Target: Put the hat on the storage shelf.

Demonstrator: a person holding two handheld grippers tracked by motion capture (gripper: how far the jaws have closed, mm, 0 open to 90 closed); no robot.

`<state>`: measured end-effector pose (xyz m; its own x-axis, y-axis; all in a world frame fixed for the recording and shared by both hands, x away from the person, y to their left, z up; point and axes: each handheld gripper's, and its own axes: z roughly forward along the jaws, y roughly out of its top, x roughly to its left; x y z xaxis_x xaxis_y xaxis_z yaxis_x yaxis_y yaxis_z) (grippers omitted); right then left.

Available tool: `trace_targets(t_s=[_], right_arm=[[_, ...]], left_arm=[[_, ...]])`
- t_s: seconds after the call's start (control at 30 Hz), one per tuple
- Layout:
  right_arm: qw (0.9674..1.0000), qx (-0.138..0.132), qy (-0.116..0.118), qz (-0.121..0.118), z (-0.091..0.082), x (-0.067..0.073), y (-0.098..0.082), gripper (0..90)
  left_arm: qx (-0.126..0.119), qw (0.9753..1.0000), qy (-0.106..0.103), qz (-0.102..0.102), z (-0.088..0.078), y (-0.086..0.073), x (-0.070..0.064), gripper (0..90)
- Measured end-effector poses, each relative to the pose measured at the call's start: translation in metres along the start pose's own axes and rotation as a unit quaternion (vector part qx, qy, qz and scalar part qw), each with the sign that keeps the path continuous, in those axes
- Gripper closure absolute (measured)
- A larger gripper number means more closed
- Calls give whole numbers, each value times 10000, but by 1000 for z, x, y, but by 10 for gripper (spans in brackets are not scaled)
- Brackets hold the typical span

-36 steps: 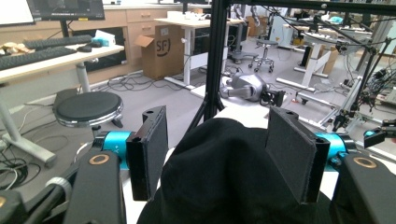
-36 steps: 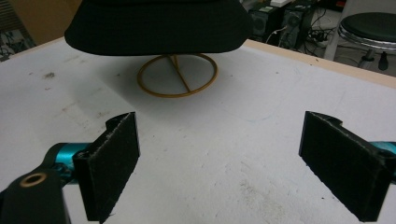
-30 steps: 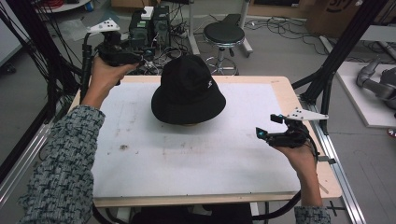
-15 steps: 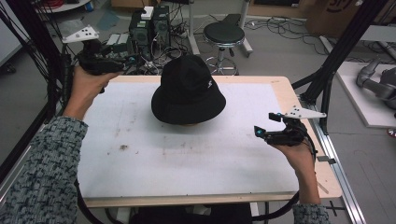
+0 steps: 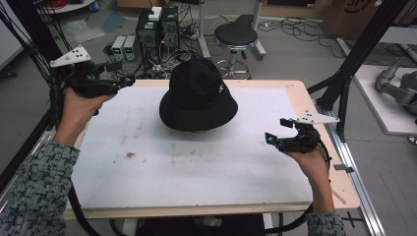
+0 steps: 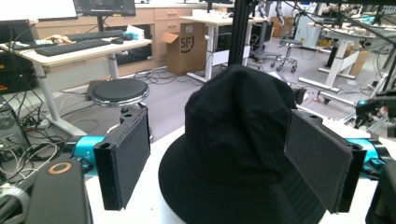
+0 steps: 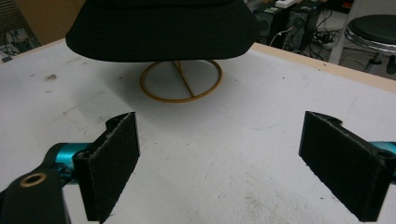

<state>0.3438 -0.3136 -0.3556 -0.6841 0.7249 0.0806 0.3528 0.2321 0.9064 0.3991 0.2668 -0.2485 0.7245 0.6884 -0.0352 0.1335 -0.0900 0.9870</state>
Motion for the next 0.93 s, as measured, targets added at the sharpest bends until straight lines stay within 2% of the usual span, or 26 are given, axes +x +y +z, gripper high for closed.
trace_targets(t_s=[0.17, 0.43, 0.6, 0.77, 0.93], right_arm=[[10000, 30, 4, -4, 2, 1, 0, 122], [10000, 41, 20, -17, 4, 1, 0, 122], [10000, 30, 18, -13, 6, 1, 0, 122], [10000, 59, 36, -14, 7, 2, 0, 122], [10000, 46, 36, -8, 8, 1, 0, 122]], left_arm=[[65, 9997, 177, 128, -13, -15, -7, 228], [91, 9987, 482, 104, -36, -51, -13, 228], [116, 9981, 600, 77, -45, -70, -16, 228], [146, 9976, 670, 75, -50, -82, -17, 228], [141, 9976, 678, 44, -50, -87, -17, 228]])
